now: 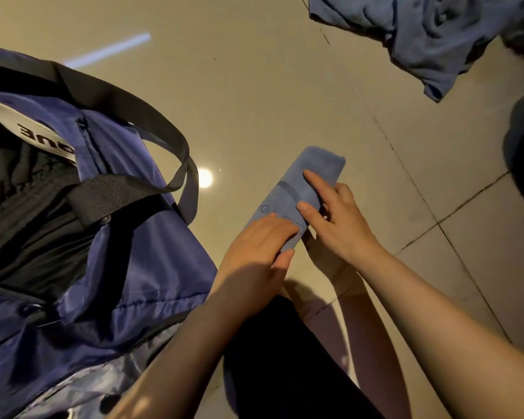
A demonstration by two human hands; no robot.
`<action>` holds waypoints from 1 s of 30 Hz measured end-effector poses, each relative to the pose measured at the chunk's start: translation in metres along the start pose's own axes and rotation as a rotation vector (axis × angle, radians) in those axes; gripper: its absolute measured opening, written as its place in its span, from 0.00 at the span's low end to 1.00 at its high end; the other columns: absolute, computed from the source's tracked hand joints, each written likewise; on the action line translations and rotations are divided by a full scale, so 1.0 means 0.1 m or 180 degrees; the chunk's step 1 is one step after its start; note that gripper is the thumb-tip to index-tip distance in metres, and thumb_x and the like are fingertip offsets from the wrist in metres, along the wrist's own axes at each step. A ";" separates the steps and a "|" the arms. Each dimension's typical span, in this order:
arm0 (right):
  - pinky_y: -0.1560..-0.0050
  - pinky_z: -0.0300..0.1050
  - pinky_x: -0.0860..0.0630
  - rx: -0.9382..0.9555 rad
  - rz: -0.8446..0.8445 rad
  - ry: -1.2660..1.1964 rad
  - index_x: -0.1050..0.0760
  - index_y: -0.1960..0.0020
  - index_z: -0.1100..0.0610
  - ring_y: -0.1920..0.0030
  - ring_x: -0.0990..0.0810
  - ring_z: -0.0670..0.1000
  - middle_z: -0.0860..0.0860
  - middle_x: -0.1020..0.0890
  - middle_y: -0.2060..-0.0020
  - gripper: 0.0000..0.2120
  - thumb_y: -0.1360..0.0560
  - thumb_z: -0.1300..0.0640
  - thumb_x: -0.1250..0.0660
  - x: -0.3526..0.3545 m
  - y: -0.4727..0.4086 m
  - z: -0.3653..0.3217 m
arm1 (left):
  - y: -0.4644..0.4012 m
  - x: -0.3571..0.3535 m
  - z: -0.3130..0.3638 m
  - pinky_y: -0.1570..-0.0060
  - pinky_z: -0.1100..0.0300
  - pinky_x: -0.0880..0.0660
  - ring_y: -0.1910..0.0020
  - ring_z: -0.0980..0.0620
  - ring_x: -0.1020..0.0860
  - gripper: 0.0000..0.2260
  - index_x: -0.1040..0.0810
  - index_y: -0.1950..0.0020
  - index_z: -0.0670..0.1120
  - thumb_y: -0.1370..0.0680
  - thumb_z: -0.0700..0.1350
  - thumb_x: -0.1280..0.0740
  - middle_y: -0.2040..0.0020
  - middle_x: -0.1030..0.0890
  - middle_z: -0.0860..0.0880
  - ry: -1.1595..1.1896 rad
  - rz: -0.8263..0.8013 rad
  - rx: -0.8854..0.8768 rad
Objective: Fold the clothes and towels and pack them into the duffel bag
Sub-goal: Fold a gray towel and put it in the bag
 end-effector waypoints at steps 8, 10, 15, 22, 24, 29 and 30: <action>0.37 0.41 0.32 -0.0159 -0.0111 -0.0442 0.45 0.24 0.43 0.44 0.30 0.46 0.51 0.35 0.41 0.30 0.21 0.57 0.36 0.05 -0.01 -0.03 | -0.30 -0.01 -0.41 0.50 0.73 0.33 0.45 0.59 0.30 0.26 0.33 0.29 0.51 0.26 0.52 0.29 0.36 0.30 0.50 0.1101 -0.0342 0.1591; 0.49 0.34 0.26 -0.0148 0.0175 -0.0788 0.42 0.25 0.46 0.51 0.25 0.37 0.47 0.30 0.42 0.31 0.22 0.62 0.35 0.14 0.02 -0.06 | -0.41 -0.12 -0.40 0.50 0.69 0.32 0.43 0.58 0.29 0.32 0.38 0.26 0.55 0.27 0.50 0.27 0.35 0.30 0.51 0.1199 -0.0600 0.1652; 0.67 0.32 0.24 -0.0432 0.0257 -0.2270 0.34 0.30 0.52 0.65 0.19 0.38 0.51 0.23 0.55 0.27 0.24 0.74 0.39 0.17 0.04 -0.09 | -0.44 -0.36 -0.35 0.48 0.64 0.23 0.40 0.56 0.25 0.42 0.44 0.24 0.59 0.30 0.44 0.23 0.31 0.30 0.51 0.2633 -0.0877 0.1949; 0.48 0.38 0.22 -0.0298 0.0178 -0.1293 0.36 0.28 0.44 0.46 0.22 0.40 0.38 0.26 0.41 0.29 0.23 0.65 0.34 0.13 0.05 0.04 | -0.40 -0.38 -0.26 0.44 0.63 0.24 0.45 0.67 0.25 0.42 0.46 0.22 0.54 0.27 0.35 0.27 0.35 0.32 0.57 0.2907 -0.1074 0.1773; 0.50 0.40 0.21 -0.0303 0.0197 -0.1377 0.35 0.30 0.42 0.51 0.20 0.38 0.38 0.24 0.45 0.28 0.23 0.64 0.34 0.15 0.07 0.06 | -0.40 -0.43 -0.19 0.40 0.58 0.24 0.42 0.62 0.25 0.41 0.45 0.22 0.55 0.28 0.35 0.27 0.34 0.31 0.56 0.3025 -0.1155 0.1764; 0.57 0.45 0.20 -0.0210 -0.0013 -0.1974 0.28 0.42 0.49 0.58 0.17 0.50 0.56 0.18 0.58 0.19 0.25 0.70 0.34 0.27 0.08 -0.08 | -0.40 -0.43 -0.08 0.38 0.54 0.25 0.36 0.54 0.25 0.40 0.43 0.24 0.59 0.28 0.42 0.25 0.29 0.33 0.52 0.3609 -0.0992 0.2082; 0.58 0.42 0.20 -0.0140 -0.0052 -0.2058 0.28 0.43 0.51 0.58 0.17 0.48 0.54 0.19 0.58 0.18 0.25 0.71 0.35 0.30 0.09 -0.14 | -0.42 -0.40 -0.06 0.38 0.55 0.25 0.36 0.54 0.26 0.40 0.43 0.24 0.59 0.28 0.42 0.25 0.29 0.33 0.53 0.3546 -0.0973 0.2041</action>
Point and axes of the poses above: each hand's wrist, its own y-axis away from the middle knuckle, its own x-axis out of the back of the hand, z = x × y, the point moved 8 cm from there along -y, towards the middle knuckle
